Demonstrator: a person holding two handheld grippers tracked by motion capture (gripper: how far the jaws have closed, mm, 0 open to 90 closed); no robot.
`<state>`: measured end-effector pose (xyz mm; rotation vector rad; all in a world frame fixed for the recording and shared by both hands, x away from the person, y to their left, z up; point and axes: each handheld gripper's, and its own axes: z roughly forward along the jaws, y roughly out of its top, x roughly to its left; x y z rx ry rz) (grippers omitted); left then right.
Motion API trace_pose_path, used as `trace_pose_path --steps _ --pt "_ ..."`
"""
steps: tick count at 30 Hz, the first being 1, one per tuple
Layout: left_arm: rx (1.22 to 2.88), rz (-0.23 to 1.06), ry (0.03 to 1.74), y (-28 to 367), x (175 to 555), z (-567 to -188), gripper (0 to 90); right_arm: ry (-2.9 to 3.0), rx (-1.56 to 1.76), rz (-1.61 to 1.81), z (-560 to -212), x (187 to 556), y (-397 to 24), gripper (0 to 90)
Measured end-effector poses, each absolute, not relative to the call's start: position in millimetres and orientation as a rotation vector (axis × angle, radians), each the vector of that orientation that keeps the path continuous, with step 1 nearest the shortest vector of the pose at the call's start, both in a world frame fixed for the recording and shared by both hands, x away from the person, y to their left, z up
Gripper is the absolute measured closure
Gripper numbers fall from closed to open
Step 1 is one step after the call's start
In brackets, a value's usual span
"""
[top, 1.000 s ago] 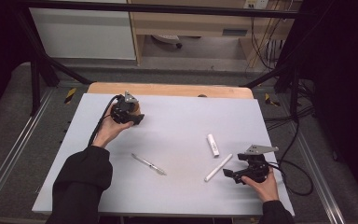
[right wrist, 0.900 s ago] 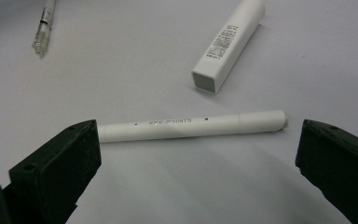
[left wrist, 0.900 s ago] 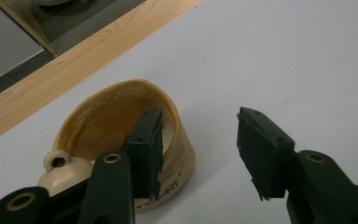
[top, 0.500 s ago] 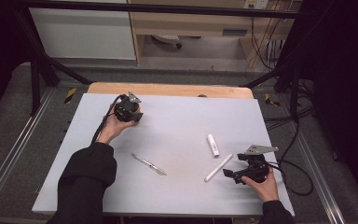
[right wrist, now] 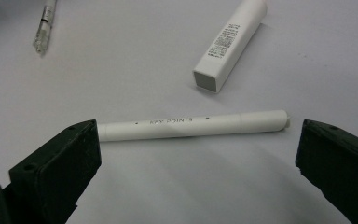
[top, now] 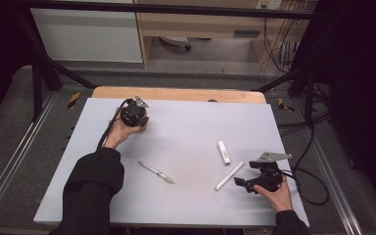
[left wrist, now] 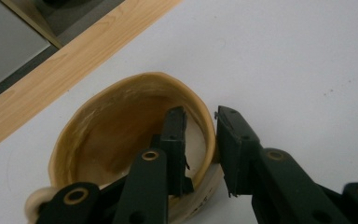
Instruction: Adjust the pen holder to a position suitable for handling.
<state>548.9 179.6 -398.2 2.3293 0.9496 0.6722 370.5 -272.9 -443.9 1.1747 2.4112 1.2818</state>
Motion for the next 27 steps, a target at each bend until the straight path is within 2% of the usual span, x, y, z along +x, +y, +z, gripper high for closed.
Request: trace_pose_path --steps 15,27 --pt "2.369 0.672 0.972 174 543 -397 76.5 2.413 1.175 1.281 -444 370 -273 0.7" --pt "2.326 0.645 1.013 176 530 -395 81.3 2.415 1.173 1.279 -444 370 -272 0.7"
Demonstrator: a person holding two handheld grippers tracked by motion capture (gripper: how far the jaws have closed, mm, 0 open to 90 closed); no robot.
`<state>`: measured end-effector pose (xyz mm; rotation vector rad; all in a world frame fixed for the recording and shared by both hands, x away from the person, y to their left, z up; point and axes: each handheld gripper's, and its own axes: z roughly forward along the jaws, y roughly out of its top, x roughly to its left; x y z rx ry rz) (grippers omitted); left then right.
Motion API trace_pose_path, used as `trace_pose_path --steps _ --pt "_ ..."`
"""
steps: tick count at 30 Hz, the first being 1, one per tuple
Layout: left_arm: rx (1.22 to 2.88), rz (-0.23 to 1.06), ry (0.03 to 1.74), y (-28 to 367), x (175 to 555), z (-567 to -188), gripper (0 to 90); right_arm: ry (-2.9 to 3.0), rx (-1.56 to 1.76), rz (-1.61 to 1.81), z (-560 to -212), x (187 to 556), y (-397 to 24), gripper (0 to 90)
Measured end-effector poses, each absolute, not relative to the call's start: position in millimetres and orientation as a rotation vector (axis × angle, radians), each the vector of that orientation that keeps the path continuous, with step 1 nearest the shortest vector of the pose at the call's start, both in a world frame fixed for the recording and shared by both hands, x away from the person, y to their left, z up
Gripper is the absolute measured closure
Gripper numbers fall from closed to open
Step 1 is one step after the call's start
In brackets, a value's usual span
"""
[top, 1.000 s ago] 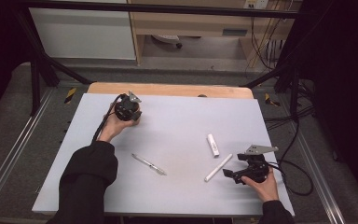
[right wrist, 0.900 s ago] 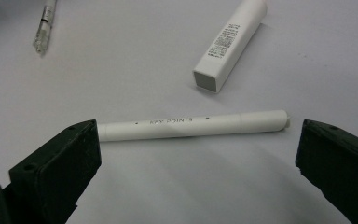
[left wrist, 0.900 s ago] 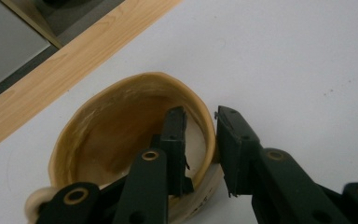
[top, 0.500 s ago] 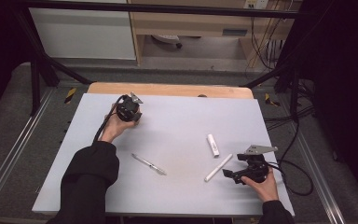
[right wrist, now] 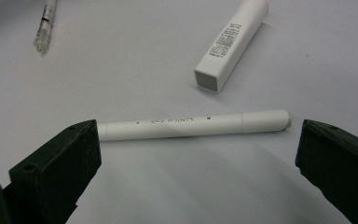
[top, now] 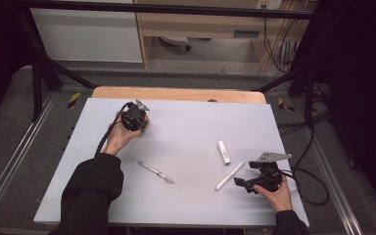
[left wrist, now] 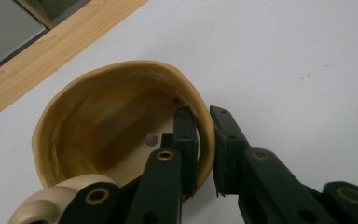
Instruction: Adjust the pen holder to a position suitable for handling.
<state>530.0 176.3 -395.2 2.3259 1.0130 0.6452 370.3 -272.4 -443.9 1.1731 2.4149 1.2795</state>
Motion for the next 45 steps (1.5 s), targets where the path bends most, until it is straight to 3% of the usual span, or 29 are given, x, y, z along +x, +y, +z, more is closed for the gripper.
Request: trace_pose_path --steps 17,45 --pt "2.295 0.618 0.953 173 507 -377 82.8 2.414 1.172 1.276 -444 370 -273 0.7" --pt "2.325 0.495 0.79 105 466 -380 84.1 2.417 1.166 1.273 -444 370 -272 0.7"
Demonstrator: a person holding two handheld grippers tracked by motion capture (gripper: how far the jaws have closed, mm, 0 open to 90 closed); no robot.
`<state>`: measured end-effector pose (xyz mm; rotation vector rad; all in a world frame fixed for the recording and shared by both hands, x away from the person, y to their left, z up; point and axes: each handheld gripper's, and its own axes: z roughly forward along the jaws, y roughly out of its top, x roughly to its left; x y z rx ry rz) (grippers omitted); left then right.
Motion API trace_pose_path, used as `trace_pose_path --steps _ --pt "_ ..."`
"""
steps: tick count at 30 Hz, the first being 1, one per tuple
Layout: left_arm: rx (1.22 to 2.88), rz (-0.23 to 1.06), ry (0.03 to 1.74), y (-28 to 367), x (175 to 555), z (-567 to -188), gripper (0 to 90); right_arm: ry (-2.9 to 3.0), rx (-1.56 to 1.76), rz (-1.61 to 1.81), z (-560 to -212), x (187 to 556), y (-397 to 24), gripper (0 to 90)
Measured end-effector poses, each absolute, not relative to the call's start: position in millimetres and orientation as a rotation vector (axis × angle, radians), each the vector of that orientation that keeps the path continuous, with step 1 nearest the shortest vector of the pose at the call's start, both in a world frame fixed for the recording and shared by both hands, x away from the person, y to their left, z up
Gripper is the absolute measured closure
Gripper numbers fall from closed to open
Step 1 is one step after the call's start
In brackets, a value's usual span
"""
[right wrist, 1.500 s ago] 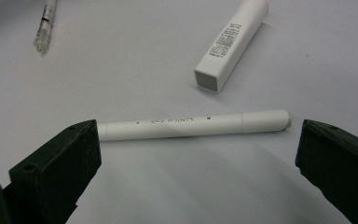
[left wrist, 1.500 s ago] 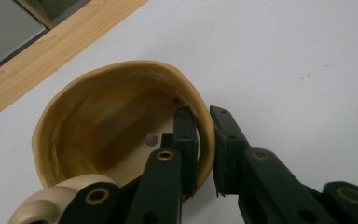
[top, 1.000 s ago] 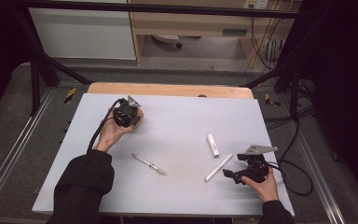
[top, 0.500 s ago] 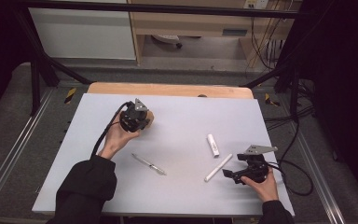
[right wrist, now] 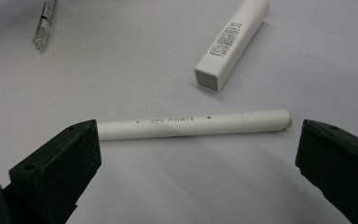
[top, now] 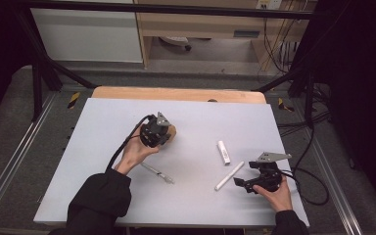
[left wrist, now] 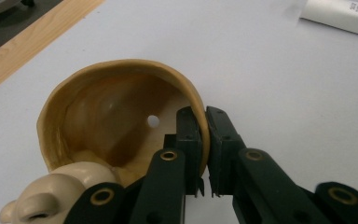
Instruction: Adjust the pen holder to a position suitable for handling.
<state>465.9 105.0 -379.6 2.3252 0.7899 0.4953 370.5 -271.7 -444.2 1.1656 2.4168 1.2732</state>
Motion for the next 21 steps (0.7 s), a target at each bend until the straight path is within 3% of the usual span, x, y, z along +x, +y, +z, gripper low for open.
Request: trace_pose_path --steps 21 --pt "2.404 0.431 0.719 71 457 -388 84.2 2.423 1.162 1.269 -444 371 -271 0.7"
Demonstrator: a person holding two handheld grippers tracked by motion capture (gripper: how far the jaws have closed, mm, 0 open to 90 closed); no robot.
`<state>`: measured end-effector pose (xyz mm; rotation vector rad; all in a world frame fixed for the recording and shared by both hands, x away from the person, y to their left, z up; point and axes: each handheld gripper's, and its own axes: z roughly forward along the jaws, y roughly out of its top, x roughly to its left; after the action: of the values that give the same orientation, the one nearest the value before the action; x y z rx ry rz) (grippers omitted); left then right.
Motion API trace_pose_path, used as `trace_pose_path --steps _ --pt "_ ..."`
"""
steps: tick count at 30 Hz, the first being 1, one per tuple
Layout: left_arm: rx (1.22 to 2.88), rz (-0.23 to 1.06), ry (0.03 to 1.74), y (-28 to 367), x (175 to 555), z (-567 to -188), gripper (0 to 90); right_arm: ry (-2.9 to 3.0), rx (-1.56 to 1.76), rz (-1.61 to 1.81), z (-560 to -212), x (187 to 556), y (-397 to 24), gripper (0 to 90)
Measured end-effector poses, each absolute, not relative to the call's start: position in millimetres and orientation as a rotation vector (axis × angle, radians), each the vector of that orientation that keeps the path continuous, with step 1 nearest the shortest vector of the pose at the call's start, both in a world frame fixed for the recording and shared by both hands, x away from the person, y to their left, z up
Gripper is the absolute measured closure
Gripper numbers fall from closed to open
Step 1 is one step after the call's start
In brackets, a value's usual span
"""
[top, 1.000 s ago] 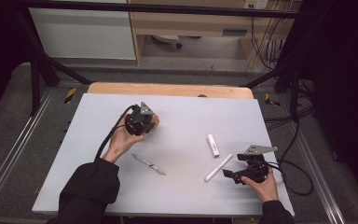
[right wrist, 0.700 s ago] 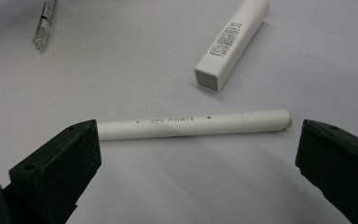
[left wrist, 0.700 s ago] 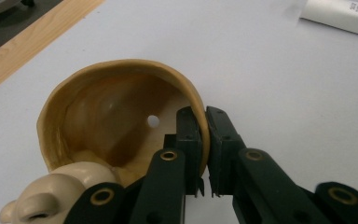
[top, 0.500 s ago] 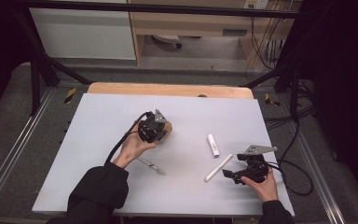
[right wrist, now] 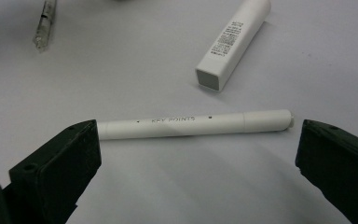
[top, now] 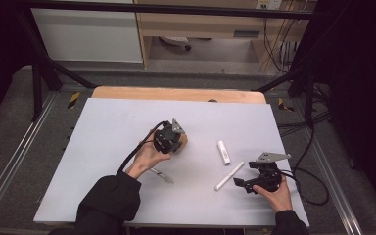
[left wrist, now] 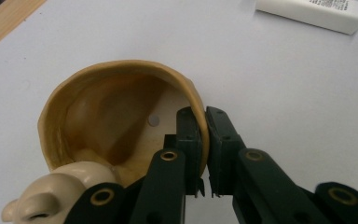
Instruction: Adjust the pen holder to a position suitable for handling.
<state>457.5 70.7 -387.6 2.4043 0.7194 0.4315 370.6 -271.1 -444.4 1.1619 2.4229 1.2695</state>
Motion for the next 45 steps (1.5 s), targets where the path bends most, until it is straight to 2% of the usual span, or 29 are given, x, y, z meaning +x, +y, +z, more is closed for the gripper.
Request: trace_pose_path --steps 17,27,38,45 --pt "2.328 0.425 0.722 59 469 -392 80.8 2.418 1.164 1.269 -444 370 -271 0.7" --pt "2.275 0.431 0.763 59 475 -394 71.0 2.42 1.167 1.263 -443 370 -272 0.6" --pt "2.248 0.437 0.757 79 458 -375 46.9 2.416 1.17 1.264 -443 370 -272 0.7" --pt "2.243 0.445 0.779 95 444 -372 26.8 2.422 1.165 1.257 -444 371 -270 0.7"
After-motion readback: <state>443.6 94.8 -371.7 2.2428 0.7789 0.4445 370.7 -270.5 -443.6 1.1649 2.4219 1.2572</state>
